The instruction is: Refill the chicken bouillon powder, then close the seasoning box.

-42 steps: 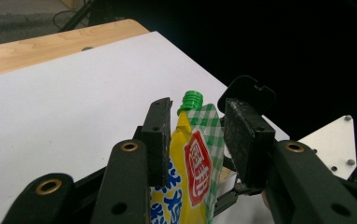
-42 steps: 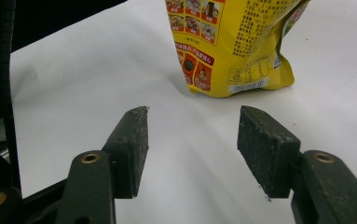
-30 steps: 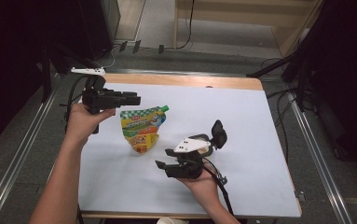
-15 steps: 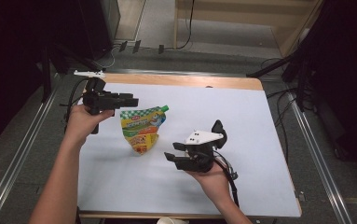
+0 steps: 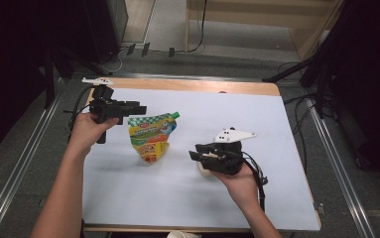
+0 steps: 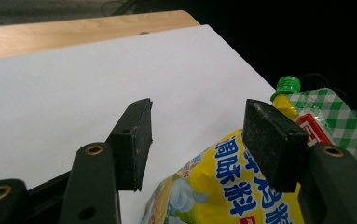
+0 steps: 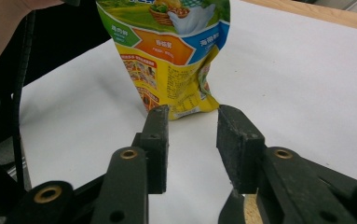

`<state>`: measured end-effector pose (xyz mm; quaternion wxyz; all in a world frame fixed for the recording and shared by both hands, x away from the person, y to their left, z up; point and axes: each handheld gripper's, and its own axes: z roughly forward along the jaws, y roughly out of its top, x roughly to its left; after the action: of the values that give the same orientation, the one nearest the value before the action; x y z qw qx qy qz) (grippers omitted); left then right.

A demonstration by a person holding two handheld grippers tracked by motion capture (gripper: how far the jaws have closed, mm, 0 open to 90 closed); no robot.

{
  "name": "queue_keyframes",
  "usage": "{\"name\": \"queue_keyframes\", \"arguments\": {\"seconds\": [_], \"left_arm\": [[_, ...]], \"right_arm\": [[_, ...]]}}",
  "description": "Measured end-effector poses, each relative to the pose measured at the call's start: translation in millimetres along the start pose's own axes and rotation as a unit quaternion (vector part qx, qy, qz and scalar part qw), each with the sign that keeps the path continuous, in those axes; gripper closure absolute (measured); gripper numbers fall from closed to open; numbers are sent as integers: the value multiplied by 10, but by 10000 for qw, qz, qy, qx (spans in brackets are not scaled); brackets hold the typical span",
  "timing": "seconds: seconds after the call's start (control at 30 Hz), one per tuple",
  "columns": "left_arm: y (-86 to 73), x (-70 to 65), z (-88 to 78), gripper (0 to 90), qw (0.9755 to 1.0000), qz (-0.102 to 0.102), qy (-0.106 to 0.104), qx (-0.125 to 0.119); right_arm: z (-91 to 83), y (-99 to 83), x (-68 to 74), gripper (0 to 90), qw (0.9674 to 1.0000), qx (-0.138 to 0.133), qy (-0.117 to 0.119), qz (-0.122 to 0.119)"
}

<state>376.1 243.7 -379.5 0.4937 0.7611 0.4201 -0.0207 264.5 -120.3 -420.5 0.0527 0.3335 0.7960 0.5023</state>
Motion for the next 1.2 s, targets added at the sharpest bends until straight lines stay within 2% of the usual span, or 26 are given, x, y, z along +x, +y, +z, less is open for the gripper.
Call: {"name": "queue_keyframes", "arguments": {"seconds": [0.17,0.27,0.4,0.83,1.2], "left_arm": [[-16,24,18,425,10000,1,1,21],[-26,44,26,420,10000,-44,-11,46],[-31,61,30,420,9999,-83,-41,48],[-51,72,49,420,9999,-68,-40,72],[-68,73,101,414,9998,-45,-29,172]], "right_arm": [[-61,33,-28,792,10000,59,-57,17],[-129,65,-66,836,10000,30,-46,68],[-250,106,-124,899,9998,-14,-156,83],[-615,200,-343,900,9990,-153,-328,245],[-852,189,-528,900,9967,-273,-628,437]]}}
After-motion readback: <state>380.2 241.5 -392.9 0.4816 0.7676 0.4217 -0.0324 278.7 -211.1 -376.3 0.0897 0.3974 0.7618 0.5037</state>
